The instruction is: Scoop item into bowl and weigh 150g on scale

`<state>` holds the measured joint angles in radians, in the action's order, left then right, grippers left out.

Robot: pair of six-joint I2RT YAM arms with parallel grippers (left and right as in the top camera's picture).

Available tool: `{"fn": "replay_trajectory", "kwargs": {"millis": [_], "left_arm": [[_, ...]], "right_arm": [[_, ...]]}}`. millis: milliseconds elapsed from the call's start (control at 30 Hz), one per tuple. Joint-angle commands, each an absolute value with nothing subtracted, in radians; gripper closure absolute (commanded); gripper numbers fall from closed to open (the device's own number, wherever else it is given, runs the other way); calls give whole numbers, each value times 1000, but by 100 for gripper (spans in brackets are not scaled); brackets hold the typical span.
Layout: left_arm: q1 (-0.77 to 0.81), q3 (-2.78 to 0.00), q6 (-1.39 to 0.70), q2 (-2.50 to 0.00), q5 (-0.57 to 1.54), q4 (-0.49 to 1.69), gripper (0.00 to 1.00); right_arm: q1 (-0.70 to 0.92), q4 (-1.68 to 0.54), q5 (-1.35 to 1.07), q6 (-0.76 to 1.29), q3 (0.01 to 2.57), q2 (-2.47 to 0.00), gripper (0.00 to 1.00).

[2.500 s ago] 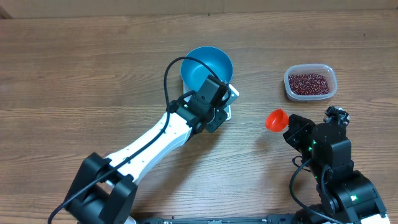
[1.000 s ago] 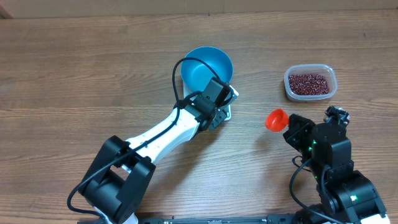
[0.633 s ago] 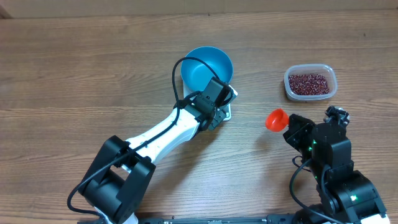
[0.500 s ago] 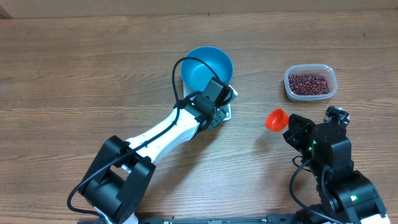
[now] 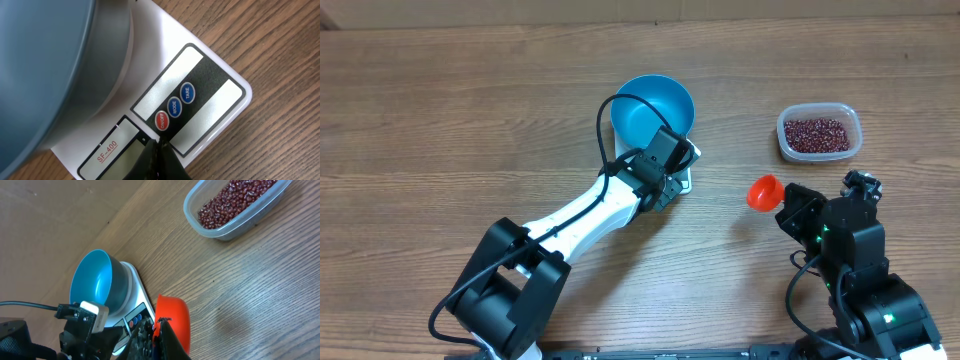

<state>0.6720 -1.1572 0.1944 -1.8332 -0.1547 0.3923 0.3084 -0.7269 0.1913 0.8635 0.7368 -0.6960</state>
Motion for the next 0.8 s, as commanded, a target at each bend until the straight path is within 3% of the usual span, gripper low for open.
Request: {"fn": "replay_trajectory", "kwargs": {"millis": [0, 767], "left_arm": [[666, -1147, 202, -1844, -163, 386, 96], [666, -1147, 202, -1844, -163, 358, 96]], "right_arm": [[312, -723, 209, 855, 764, -693, 96], [312, -710, 209, 855, 764, -735, 96]]}}
